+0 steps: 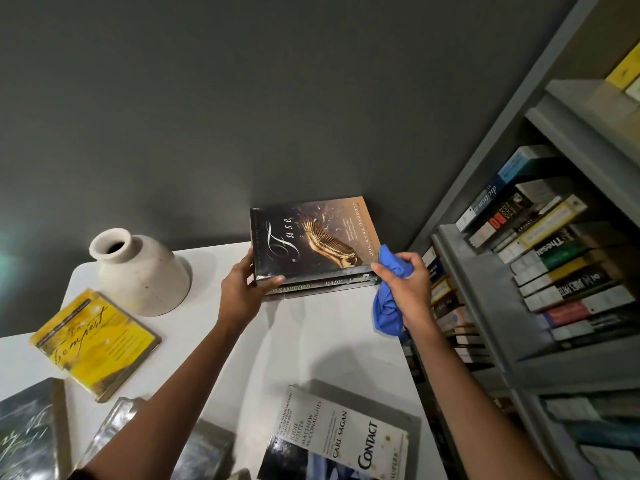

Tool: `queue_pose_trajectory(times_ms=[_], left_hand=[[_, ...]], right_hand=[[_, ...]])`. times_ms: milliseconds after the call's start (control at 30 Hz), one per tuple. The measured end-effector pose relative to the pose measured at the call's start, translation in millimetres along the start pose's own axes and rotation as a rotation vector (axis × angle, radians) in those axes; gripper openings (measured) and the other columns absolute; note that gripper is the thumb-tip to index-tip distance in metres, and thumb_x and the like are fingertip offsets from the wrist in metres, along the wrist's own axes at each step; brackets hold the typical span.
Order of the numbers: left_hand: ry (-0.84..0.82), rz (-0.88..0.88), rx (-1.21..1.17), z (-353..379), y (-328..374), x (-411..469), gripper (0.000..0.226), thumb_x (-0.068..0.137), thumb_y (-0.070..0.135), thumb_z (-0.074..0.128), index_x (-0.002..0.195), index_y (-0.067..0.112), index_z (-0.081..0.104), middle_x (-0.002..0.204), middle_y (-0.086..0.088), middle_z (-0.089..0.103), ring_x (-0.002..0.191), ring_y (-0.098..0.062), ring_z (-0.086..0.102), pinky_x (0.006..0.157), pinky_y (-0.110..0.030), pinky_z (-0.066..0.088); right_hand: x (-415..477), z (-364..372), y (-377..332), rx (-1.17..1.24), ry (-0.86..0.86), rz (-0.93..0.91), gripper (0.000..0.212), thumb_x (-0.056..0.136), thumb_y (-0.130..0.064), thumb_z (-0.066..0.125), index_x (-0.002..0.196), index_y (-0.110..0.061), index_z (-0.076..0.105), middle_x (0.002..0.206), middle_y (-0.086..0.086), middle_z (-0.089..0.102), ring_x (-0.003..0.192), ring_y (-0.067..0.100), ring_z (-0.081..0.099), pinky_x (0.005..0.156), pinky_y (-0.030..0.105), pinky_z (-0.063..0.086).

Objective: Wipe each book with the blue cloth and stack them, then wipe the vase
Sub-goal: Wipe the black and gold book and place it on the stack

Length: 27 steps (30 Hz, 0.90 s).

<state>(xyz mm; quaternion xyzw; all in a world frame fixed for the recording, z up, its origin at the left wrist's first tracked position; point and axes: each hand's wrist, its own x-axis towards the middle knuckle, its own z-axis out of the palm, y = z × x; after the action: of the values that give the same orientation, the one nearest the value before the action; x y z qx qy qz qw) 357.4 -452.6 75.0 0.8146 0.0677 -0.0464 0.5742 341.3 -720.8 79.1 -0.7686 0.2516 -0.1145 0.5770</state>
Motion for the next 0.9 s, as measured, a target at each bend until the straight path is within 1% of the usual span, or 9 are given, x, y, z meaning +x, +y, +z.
queue_pose_trajectory(times_ms=[67, 167, 233, 300, 400, 533, 700, 800, 900], left_hand=[[0.021, 0.027, 0.013, -1, 1, -2, 0.068, 0.082, 0.014, 0.077, 0.143, 0.017, 0.048, 0.12, 0.001, 0.067, 0.108, -0.017, 0.065, 0.097, -0.031, 0.05], [0.045, 0.085, 0.057, 0, 3, -5, 0.058, 0.084, 0.014, 0.074, 0.138, 0.015, 0.051, 0.112, 0.006, 0.067, 0.101, -0.015, 0.065, 0.09, -0.021, 0.051], [0.062, 0.116, 0.094, 2, 4, -7, 0.068, 0.084, 0.014, 0.074, 0.144, 0.011, 0.043, 0.112, 0.008, 0.063, 0.1, -0.014, 0.063, 0.08, -0.003, 0.045], [0.064, 0.126, 0.098, 4, 3, -9, 0.085, 0.082, 0.012, 0.076, 0.152, 0.011, 0.028, 0.113, 0.008, 0.058, 0.098, -0.009, 0.058, 0.073, 0.007, 0.036], [0.065, 0.161, 0.092, 6, -2, -10, 0.081, 0.082, 0.007, 0.075, 0.151, 0.013, 0.032, 0.12, 0.007, 0.056, 0.107, -0.011, 0.058, 0.078, 0.008, 0.035], [0.101, 0.164, 0.151, 7, -4, -8, 0.073, 0.084, 0.003, 0.072, 0.148, 0.01, 0.037, 0.125, -0.005, 0.063, 0.103, -0.008, 0.055, 0.081, 0.006, 0.034], [0.101, 0.161, 0.216, 9, -4, -7, 0.074, 0.086, 0.003, 0.071, 0.15, 0.011, 0.034, 0.12, -0.014, 0.068, 0.094, -0.022, 0.067, 0.081, -0.013, 0.039], [0.085, 0.164, 0.238, 7, -2, -7, 0.075, 0.086, 0.003, 0.07, 0.15, 0.011, 0.033, 0.121, -0.014, 0.068, 0.101, -0.028, 0.067, 0.079, -0.012, 0.038], [0.059, 0.147, 0.203, 2, 1, -9, 0.075, 0.084, 0.004, 0.072, 0.149, 0.01, 0.035, 0.127, -0.013, 0.064, 0.107, -0.019, 0.062, 0.079, 0.0, 0.036]], right_hand=[[-2, 4, -1, -0.026, 0.001, -0.016, 0.041, 0.072, -0.019, 0.083, 0.098, -0.011, 0.054, 0.084, -0.011, 0.055, 0.072, 0.004, 0.056, 0.061, 0.011, 0.047], [-2, 8, -1, -0.083, 0.007, 0.004, 0.041, 0.072, -0.023, 0.083, 0.098, -0.015, 0.053, 0.086, -0.011, 0.055, 0.079, 0.013, 0.058, 0.072, 0.029, 0.052], [-4, 10, -5, -0.161, 0.017, -0.034, 0.042, 0.074, -0.03, 0.081, 0.1, -0.015, 0.052, 0.09, -0.006, 0.056, 0.083, 0.017, 0.058, 0.072, 0.03, 0.049], [-8, 14, -10, -0.28, 0.061, -0.175, 0.042, 0.077, -0.042, 0.076, 0.102, -0.018, 0.052, 0.099, -0.001, 0.054, 0.085, 0.016, 0.055, 0.071, 0.028, 0.046], [-14, 28, -17, -0.47, 0.028, -0.413, 0.029, 0.086, -0.043, 0.066, 0.105, -0.021, 0.059, 0.1, 0.0, 0.049, 0.078, 0.015, 0.054, 0.064, 0.029, 0.048], [-20, 52, -20, -0.64, -0.031, -0.481, 0.022, 0.09, -0.033, 0.062, 0.104, -0.017, 0.064, 0.102, 0.004, 0.054, 0.078, 0.024, 0.06, 0.061, 0.038, 0.054], [-63, 91, -23, -0.608, -0.238, -0.577, 0.023, 0.089, -0.032, 0.064, 0.102, -0.013, 0.068, 0.098, 0.003, 0.055, 0.085, 0.021, 0.057, 0.064, 0.035, 0.051], [-63, 84, -25, -0.411, -0.346, -0.466, 0.02, 0.087, -0.03, 0.068, 0.099, -0.015, 0.073, 0.093, 0.0, 0.056, 0.081, 0.018, 0.059, 0.067, 0.034, 0.049], [-44, 55, -31, -0.292, -0.368, -0.307, 0.019, 0.087, -0.032, 0.068, 0.084, -0.015, 0.074, 0.081, -0.003, 0.06, 0.072, 0.008, 0.056, 0.067, 0.019, 0.043]])
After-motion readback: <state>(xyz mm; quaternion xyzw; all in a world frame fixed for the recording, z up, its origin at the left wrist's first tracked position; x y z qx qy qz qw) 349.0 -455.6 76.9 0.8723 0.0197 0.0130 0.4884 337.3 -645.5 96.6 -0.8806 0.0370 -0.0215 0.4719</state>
